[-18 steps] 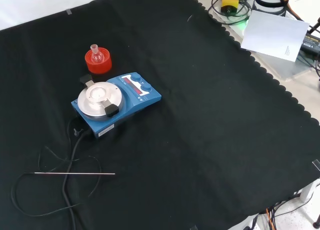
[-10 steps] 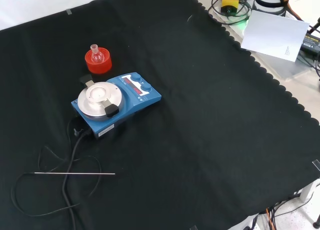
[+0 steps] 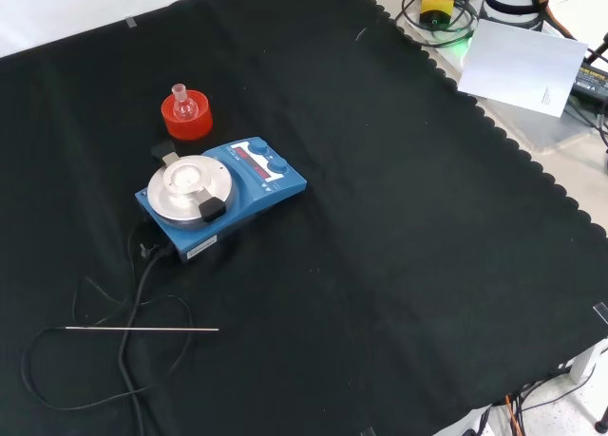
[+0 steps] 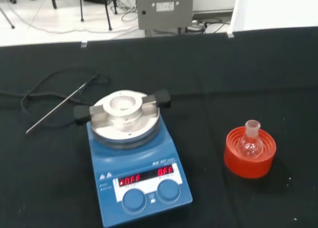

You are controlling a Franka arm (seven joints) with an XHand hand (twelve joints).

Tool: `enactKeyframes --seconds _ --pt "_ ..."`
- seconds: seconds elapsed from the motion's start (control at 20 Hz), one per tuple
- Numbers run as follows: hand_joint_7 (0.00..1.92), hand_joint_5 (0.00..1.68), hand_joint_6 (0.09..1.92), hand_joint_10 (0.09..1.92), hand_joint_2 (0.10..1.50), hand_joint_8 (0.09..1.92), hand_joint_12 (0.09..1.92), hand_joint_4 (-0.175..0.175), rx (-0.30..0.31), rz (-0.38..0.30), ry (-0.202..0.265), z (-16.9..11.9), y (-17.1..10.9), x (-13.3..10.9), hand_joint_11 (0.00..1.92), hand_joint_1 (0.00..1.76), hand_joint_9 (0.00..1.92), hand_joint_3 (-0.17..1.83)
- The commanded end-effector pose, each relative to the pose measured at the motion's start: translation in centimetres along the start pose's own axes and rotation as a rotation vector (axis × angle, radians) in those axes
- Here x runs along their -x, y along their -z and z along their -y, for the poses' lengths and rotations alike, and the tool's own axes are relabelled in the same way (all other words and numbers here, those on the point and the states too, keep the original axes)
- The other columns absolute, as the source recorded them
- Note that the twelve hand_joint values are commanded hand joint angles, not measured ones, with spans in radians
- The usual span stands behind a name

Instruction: Pick up the round-bottom flask.

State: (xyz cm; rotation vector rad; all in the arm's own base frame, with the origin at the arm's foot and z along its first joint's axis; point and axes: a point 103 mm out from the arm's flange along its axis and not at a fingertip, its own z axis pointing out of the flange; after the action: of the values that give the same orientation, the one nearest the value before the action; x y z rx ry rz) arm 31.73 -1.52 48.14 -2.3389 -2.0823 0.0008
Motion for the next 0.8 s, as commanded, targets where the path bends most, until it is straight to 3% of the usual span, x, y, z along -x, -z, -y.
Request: enactKeyframes --seconds 0.05,0.25,0.6,0.8 --pt "0.10 0.33 0.09 0.67 1.34 0.54 1.11 -0.048 -0.016 -0.069 -0.105 -3.0 -3.3 5.5 0.00 0.05 0.19 0.23" --pt "0.11 0.33 0.09 0.68 1.30 0.55 1.13 -0.054 -0.022 -0.110 -0.143 -5.4 -5.5 8.6 0.00 0.16 0.21 0.20" --pt "0.14 0.35 0.09 0.69 1.27 0.58 1.15 -0.067 -0.011 -0.207 -0.164 -10.7 -10.1 14.3 0.00 0.24 0.23 0.18" --pt "0.15 0.36 0.09 0.70 1.24 0.59 1.16 -0.070 -0.032 -0.217 -0.173 -13.1 -12.2 15.7 0.00 0.27 0.23 0.17"
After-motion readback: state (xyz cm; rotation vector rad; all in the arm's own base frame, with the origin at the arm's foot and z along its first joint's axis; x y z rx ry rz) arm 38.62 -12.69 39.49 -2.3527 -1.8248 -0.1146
